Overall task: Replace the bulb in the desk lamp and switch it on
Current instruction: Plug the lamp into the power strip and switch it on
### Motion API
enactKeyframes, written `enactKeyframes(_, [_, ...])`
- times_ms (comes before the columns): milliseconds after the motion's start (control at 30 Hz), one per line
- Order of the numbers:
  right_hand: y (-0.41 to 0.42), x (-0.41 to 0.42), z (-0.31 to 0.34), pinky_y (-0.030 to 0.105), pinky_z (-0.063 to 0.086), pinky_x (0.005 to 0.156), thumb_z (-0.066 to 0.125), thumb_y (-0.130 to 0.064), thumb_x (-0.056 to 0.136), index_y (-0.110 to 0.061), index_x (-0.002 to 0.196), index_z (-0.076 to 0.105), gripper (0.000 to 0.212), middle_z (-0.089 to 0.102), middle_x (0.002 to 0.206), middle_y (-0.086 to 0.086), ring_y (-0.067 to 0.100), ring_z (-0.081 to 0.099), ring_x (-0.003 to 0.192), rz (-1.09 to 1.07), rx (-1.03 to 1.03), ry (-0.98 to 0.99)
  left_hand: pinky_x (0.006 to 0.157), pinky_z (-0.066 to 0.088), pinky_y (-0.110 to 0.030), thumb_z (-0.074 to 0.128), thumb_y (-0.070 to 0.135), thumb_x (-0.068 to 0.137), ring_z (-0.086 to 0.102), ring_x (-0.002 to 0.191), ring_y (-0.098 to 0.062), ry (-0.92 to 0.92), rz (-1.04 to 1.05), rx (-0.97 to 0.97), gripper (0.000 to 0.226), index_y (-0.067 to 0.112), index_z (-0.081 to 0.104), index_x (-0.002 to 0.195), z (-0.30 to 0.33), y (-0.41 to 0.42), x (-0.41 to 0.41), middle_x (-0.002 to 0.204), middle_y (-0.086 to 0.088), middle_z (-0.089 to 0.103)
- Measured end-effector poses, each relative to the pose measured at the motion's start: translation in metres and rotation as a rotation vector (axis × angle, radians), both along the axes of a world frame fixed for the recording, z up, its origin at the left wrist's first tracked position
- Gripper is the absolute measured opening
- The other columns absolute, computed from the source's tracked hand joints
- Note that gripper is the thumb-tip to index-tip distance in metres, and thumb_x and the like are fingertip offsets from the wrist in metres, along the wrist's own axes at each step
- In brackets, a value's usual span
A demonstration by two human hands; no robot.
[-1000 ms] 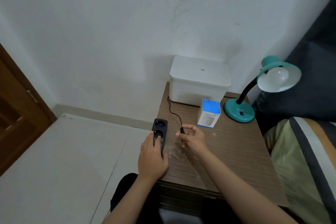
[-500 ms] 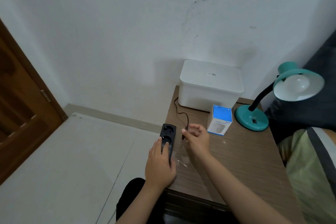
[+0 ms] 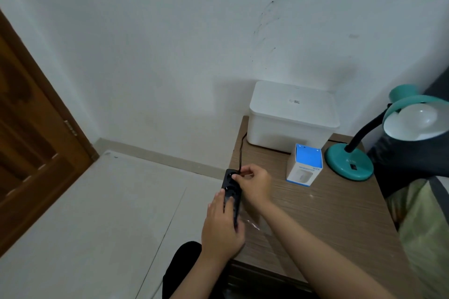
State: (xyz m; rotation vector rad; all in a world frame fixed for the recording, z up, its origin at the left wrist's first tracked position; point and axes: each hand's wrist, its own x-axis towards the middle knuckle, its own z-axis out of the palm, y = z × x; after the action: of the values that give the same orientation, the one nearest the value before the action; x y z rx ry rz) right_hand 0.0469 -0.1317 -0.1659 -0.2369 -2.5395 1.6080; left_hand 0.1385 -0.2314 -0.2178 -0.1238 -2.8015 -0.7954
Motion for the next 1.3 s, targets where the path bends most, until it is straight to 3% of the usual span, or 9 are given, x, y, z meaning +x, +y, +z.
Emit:
enactKeyframes(133, [-0.003, 0.001, -0.002, 0.012, 0.042, 0.053, 0.076, -0.014, 0.073, -0.022, 0.07, 0.06, 0.018, 0.059, 0.064, -0.014, -0.003, 0.055, 0.057, 0.035, 0.097, 0.032, 0.105, 0.036, -0.042, 0.058, 0.026, 0.075, 0.043, 0.13, -0.029, 0.009, 0.001, 0.006, 0.053, 0.007, 0.052, 0.124, -0.001, 0.0, -0.001, 0.139, -0.016, 0.046])
enactKeyframes(267, [-0.005, -0.003, -0.004, 0.023, 0.047, 0.056, 0.076, -0.014, 0.071, -0.019, 0.067, 0.061, 0.017, 0.062, 0.063, -0.005, 0.008, 0.056, 0.057, 0.04, 0.167, 0.055, 0.103, 0.042, -0.047, 0.059, 0.025, 0.075, 0.043, 0.13, -0.03, 0.005, -0.007, 0.025, 0.051, 0.007, 0.052, 0.122, 0.0, 0.0, -0.001, 0.137, -0.016, 0.047])
enactKeyframes(533, [0.002, -0.007, -0.006, 0.02, 0.045, 0.056, 0.077, -0.01, 0.069, -0.009, 0.071, 0.068, 0.009, 0.062, 0.063, -0.003, 0.007, 0.055, 0.057, 0.1, 0.228, -0.005, 0.093, 0.051, -0.046, 0.061, 0.024, 0.075, 0.046, 0.126, -0.031, 0.003, -0.009, 0.02, 0.05, 0.007, 0.053, 0.121, 0.001, 0.0, -0.001, 0.137, -0.016, 0.047])
enactKeyframes(667, [0.001, -0.01, -0.007, 0.017, 0.045, 0.055, 0.078, -0.011, 0.069, -0.013, 0.072, 0.068, 0.011, 0.061, 0.063, -0.006, 0.004, 0.055, 0.057, 0.101, 0.222, -0.02, 0.103, 0.043, -0.044, 0.058, 0.026, 0.076, 0.041, 0.131, -0.028, 0.015, 0.001, 0.01, 0.05, 0.008, 0.052, 0.123, 0.0, 0.001, -0.001, 0.139, -0.015, 0.045])
enactKeyframes(800, [0.002, -0.017, -0.008, 0.033, 0.055, 0.065, 0.081, -0.019, 0.068, -0.018, 0.075, 0.066, 0.017, 0.064, 0.068, -0.005, 0.013, 0.063, 0.068, 0.147, 0.28, -0.078, 0.102, 0.044, -0.046, 0.059, 0.025, 0.076, 0.043, 0.13, -0.03, 0.0, -0.004, 0.019, 0.05, 0.007, 0.052, 0.122, 0.0, 0.0, -0.001, 0.138, -0.016, 0.047])
enactKeyframes(967, [0.004, -0.02, -0.001, 0.033, 0.052, 0.064, 0.081, -0.021, 0.068, -0.025, 0.068, 0.059, 0.022, 0.062, 0.066, -0.008, 0.01, 0.06, 0.066, 0.182, 0.3, -0.12, 0.099, 0.046, -0.045, 0.06, 0.025, 0.074, 0.045, 0.127, -0.031, -0.001, -0.012, 0.0, 0.051, 0.006, 0.054, 0.121, 0.003, 0.0, -0.001, 0.136, -0.017, 0.049])
enactKeyframes(1133, [0.016, -0.008, -0.006, 0.035, 0.055, 0.079, 0.073, -0.018, 0.077, -0.013, 0.096, 0.069, 0.02, 0.071, 0.09, 0.003, 0.013, 0.065, 0.082, 0.237, 0.204, -0.069, 0.094, 0.05, -0.044, 0.061, 0.023, 0.074, 0.05, 0.121, -0.034, -0.001, -0.04, -0.007, 0.048, 0.004, 0.056, 0.117, 0.004, -0.001, -0.001, 0.132, -0.02, 0.051])
enactKeyframes(1200, [0.025, 0.007, -0.009, 0.025, 0.052, 0.08, 0.069, -0.018, 0.081, -0.016, 0.105, 0.068, 0.024, 0.071, 0.1, -0.001, 0.004, 0.063, 0.085, 0.281, 0.221, -0.02, 0.101, 0.044, -0.045, 0.056, 0.026, 0.079, 0.044, 0.126, -0.031, 0.005, -0.031, -0.048, 0.047, 0.005, 0.053, 0.121, 0.006, 0.0, -0.001, 0.137, -0.018, 0.047])
enactKeyframes(1300, [0.05, 0.039, -0.021, 0.011, 0.042, 0.067, 0.066, -0.02, 0.084, -0.021, 0.102, 0.068, 0.019, 0.068, 0.094, -0.013, -0.009, 0.055, 0.068, 0.272, 0.279, 0.056, 0.116, 0.015, -0.048, 0.044, 0.03, 0.087, 0.019, 0.141, -0.031, -0.127, -0.03, -0.2, 0.056, 0.008, 0.033, 0.137, 0.014, 0.008, -0.001, 0.151, -0.017, 0.024])
